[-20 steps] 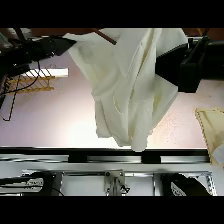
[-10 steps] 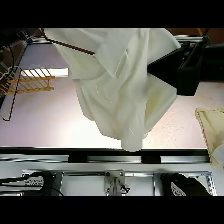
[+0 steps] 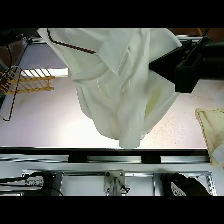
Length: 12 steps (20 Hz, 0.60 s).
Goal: Fold the shirts.
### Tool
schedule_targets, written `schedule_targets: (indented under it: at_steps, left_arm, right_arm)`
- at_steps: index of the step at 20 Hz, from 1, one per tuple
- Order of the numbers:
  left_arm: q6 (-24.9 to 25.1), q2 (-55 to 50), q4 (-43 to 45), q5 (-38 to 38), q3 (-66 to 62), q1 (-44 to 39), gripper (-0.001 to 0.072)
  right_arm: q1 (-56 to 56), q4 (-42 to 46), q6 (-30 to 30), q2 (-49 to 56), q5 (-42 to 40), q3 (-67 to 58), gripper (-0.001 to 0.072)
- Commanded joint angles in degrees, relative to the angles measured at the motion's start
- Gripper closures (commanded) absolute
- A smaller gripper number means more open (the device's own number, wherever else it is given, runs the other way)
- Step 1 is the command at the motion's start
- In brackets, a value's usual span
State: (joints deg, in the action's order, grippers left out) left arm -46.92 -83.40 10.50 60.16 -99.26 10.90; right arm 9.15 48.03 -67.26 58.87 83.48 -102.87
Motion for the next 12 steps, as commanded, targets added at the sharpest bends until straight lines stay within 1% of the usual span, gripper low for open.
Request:
schedule_targets:
  at_steps: [1, 3, 6, 10, 12]
  left_arm:
    - [-0.1, 0.1, 3.5, 1.3, -0.2, 0.5, 0.0654]
    - [1.3, 0.1, 1.4, 1.4, -1.7, 0.5, 0.0653]
    - [1.2, 0.1, 0.9, 2.3, -5.1, 0.5, 0.0653]
    - [1.1, 0.1, 0.8, 5.7, -7.8, 0.5, 0.0653]
    - [0.5, 0.2, 0.8, 8.5, -8.2, 0.0, 0.0654]
  right_arm:
    - [0.0, 1.3, 0.5, 0.4, -0.7, 0.0, 0.064]
    - [0.0, 4.0, 0.3, 1.3, 1.4, 0.0, 0.0641]
    - [0.0, 7.6, 0.5, 2.7, 2.0, 0.0, 0.0641]
    - [0.0, 10.5, 0.7, 4.0, 1.7, 0.0, 0.0641]
    - [0.0, 10.8, 0.8, 4.3, 0.3, 0.0, 0.0641]
